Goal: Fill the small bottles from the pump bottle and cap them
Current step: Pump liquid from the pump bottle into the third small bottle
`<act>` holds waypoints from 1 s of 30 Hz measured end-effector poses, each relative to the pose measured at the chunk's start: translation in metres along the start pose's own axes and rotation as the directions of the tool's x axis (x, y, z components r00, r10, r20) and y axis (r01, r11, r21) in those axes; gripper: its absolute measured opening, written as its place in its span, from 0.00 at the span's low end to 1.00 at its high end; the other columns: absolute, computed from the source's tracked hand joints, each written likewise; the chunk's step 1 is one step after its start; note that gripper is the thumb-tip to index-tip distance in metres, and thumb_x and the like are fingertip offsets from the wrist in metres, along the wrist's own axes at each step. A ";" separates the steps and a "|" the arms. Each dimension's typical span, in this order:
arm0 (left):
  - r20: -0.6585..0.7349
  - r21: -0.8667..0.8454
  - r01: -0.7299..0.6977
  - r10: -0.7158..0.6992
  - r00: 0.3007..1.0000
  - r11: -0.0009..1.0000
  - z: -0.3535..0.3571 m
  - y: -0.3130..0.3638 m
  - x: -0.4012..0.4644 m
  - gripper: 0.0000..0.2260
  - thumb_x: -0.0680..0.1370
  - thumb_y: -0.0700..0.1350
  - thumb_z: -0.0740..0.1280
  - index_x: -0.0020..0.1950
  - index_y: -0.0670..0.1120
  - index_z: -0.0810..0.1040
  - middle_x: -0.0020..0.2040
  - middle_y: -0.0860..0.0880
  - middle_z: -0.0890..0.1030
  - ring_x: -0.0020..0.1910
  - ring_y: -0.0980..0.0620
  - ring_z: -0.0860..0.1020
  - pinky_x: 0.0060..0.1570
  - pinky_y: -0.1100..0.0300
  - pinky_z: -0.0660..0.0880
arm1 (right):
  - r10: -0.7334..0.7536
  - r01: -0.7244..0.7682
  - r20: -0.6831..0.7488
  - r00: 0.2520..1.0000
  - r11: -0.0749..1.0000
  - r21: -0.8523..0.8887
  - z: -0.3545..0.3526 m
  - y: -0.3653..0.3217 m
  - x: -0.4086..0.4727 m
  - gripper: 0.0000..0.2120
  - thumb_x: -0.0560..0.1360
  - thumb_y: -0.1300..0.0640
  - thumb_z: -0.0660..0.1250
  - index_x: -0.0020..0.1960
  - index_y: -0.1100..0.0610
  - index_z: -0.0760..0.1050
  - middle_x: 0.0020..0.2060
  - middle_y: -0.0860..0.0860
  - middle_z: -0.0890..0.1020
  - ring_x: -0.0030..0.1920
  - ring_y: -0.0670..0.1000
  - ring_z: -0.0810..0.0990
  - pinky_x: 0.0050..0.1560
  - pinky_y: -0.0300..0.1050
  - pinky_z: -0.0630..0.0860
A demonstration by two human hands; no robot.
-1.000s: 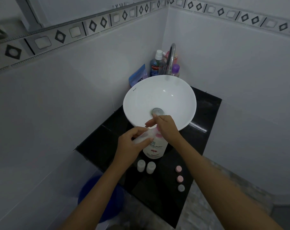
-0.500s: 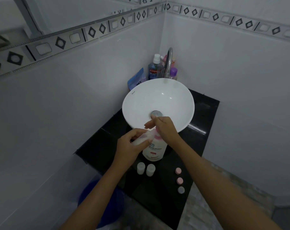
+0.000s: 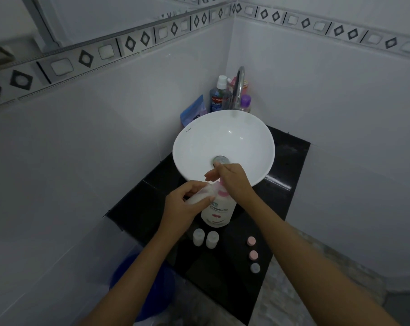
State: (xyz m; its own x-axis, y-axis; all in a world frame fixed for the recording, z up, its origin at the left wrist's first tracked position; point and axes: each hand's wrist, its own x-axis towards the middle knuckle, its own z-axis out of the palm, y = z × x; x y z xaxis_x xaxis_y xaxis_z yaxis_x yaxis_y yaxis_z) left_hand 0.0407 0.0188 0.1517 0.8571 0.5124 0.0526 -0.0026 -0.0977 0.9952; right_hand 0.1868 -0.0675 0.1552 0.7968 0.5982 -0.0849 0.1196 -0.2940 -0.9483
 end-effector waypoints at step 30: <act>0.001 0.035 0.011 -0.011 1.000 0.999 -0.002 -0.008 -0.001 0.15 0.70 0.42 0.76 0.55 0.46 0.81 0.47 0.52 0.84 0.46 0.56 0.81 0.42 0.68 0.76 | 0.027 -0.025 0.053 0.998 0.998 -0.051 -0.002 -0.001 -0.003 0.20 0.80 0.51 0.57 0.41 0.58 0.83 0.35 0.50 0.84 0.40 0.47 0.80 0.45 0.40 0.73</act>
State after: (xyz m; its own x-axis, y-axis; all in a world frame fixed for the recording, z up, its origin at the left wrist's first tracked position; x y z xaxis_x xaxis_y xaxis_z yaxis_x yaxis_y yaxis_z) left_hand 0.0389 0.0207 0.1441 0.8576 0.5127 0.0413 0.0250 -0.1217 0.9922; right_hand 0.1853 -0.0710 0.1574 0.7672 0.6287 -0.1270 0.1301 -0.3464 -0.9290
